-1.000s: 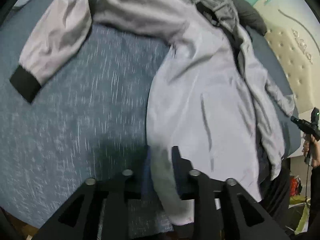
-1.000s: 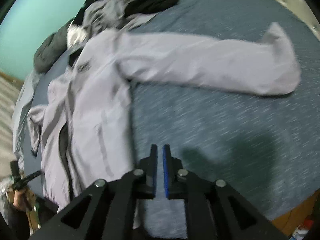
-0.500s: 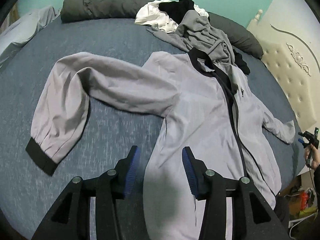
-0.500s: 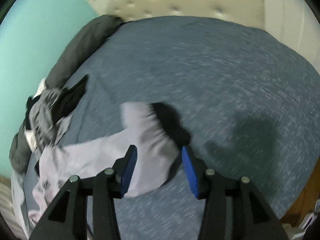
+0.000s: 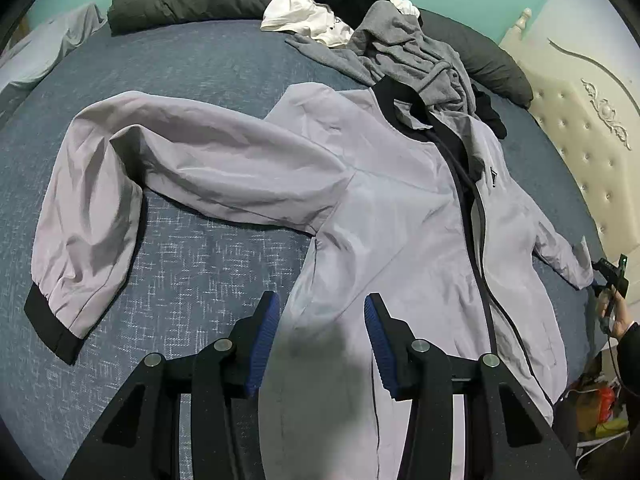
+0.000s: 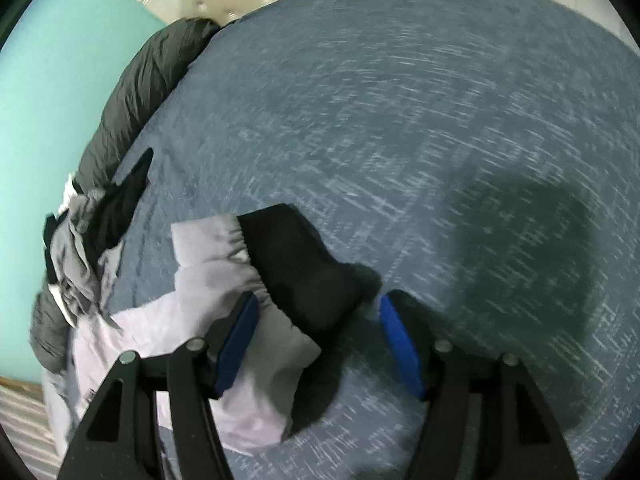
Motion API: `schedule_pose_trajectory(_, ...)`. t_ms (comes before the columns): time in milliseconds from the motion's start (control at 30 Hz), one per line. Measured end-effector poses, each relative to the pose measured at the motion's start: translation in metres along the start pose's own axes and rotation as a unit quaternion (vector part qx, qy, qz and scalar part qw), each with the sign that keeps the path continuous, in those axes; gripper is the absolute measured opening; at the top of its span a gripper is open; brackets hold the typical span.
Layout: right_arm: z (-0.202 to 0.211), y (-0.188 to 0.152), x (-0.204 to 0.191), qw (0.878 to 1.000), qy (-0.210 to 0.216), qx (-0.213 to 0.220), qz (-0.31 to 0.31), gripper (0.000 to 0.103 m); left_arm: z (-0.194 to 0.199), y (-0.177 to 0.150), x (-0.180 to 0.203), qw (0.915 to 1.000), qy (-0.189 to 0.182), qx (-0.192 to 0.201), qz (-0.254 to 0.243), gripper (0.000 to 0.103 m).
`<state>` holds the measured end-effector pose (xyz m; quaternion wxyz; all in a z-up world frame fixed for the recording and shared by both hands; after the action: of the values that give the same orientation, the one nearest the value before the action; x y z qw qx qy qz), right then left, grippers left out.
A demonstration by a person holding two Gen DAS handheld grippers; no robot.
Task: Fold clothes
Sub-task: 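Grasp the black-cuffed sleeve with the right tool and stretch it out straight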
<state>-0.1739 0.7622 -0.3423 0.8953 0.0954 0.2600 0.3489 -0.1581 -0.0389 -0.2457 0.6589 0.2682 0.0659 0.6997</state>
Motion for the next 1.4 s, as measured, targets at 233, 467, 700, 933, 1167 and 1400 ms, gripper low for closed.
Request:
schedule_pose_trajectory(233,0.009,0.005,-0.029,0.998,-0.001,0.035,0.061,0.016,0.002,0.005,-0.002,1.0,0.006,0.004,0.0,0.048)
schedule_pose_trajectory(467,0.054,0.043,-0.019,0.992,-0.018,0.113,0.059,0.009,0.009,0.008,-0.003,0.9999,0.008,0.013,0.002,0.049)
schedule_pose_trajectory(700,0.086,0.077,-0.006,0.983,-0.055,0.162,0.063,0.008,0.01,0.004,-0.006,0.9998,0.013,0.012,0.006,0.049)
schedule_pose_trajectory(933,0.077,0.107,-0.019,0.976,-0.101,0.16,0.103,0.008,0.018,0.005,-0.026,0.9993,0.027,0.015,0.022,0.051)
schedule_pose_trajectory(1167,0.09,0.082,-0.027,0.961,-0.167,0.2,0.097,0.032,0.043,0.017,-0.076,0.9954,0.075,0.037,0.048,0.067)
schedule_pose_trajectory(1400,0.089,0.029,-0.071,0.973,-0.079,0.171,0.131,0.04,0.048,0.026,-0.163,0.9815,0.156,0.047,0.101,0.07)
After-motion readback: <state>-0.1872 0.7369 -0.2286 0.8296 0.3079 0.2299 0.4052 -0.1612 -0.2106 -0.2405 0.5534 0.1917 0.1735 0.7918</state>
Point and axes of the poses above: each gripper's, at about its wrist camera, not at the fingertips, and z roughly against the way its jaws point, x to its right, y to its top, the point moved 3 cm from there along -z, roughly the way its jaws point, and after that the axes turned 3 degrees about -y, right-handed, at the moved point
